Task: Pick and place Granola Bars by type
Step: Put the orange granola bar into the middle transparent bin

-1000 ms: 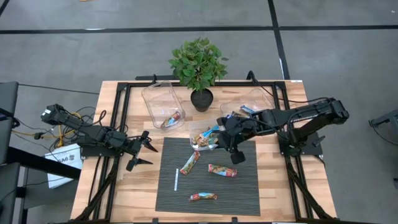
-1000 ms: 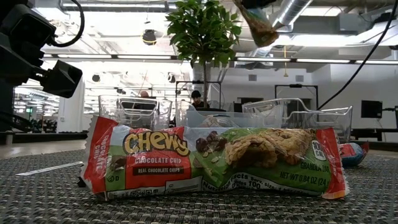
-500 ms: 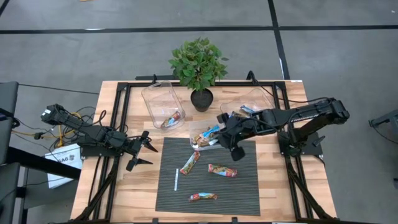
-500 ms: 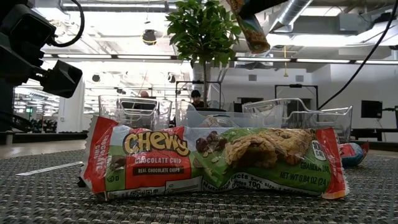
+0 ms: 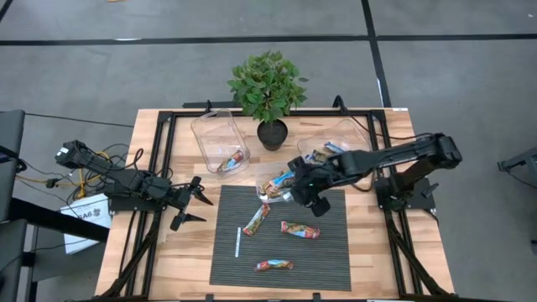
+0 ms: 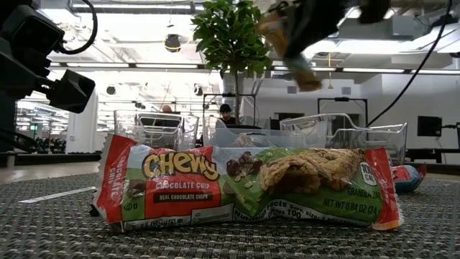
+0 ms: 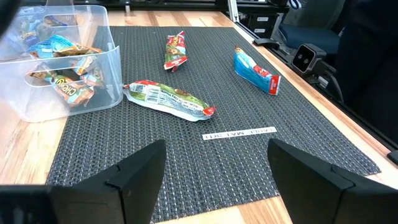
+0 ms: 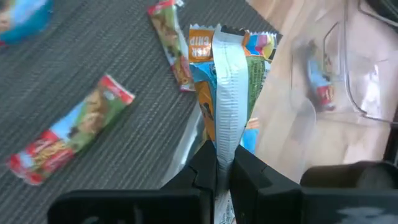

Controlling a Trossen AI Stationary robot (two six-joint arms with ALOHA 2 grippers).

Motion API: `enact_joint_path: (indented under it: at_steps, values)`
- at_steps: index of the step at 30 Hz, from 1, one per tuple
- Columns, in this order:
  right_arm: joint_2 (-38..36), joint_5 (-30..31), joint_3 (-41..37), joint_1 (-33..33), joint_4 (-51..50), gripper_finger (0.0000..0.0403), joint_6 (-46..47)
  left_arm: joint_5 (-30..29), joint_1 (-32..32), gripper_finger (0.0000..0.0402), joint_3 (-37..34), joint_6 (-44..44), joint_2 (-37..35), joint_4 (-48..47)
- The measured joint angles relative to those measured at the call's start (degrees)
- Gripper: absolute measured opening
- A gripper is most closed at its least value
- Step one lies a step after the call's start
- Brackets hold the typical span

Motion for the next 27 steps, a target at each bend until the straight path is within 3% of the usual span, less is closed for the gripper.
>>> enact_joint_path:
  at_steps: [17,27]
  values:
    - [15.0,0.0,0.1,-6.5,4.7,0.0016,-4.2,-0.1,0.0,0.0274,0.0,0.0,0.0,0.0]
    - [17.8,0.1,0.1,-7.5,7.4,0.0024,-4.0,0.0,0.0,0.0274,0.0,0.0,0.0,0.0]
